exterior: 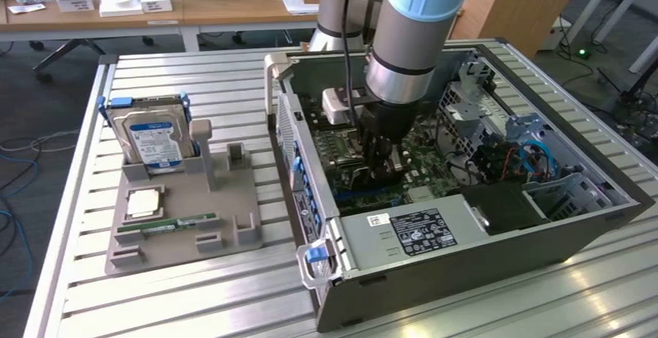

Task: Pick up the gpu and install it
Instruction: 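Insert the gpu into the slot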

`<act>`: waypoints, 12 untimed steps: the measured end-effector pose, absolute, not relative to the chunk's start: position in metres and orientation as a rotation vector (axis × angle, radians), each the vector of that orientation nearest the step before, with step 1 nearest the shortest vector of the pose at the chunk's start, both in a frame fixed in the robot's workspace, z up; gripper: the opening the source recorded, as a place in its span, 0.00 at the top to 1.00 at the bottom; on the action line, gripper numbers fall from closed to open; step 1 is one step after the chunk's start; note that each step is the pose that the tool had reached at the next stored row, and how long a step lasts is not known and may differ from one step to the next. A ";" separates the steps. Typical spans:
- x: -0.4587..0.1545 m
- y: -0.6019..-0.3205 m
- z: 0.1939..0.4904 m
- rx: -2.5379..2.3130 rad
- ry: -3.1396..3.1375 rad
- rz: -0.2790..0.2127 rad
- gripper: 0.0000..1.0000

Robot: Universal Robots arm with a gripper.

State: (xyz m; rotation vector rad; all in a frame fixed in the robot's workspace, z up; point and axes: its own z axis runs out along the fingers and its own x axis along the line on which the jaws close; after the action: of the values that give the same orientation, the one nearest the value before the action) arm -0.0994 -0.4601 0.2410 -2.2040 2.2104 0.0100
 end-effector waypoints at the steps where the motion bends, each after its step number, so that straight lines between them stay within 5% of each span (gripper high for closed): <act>1: -0.100 -0.460 0.241 -2.204 2.210 0.010 0.74; 12: -0.100 -0.460 0.239 -2.204 2.211 0.010 0.74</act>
State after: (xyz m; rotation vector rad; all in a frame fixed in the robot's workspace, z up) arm -0.0998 -0.4601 0.2392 -2.2038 2.2111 0.0103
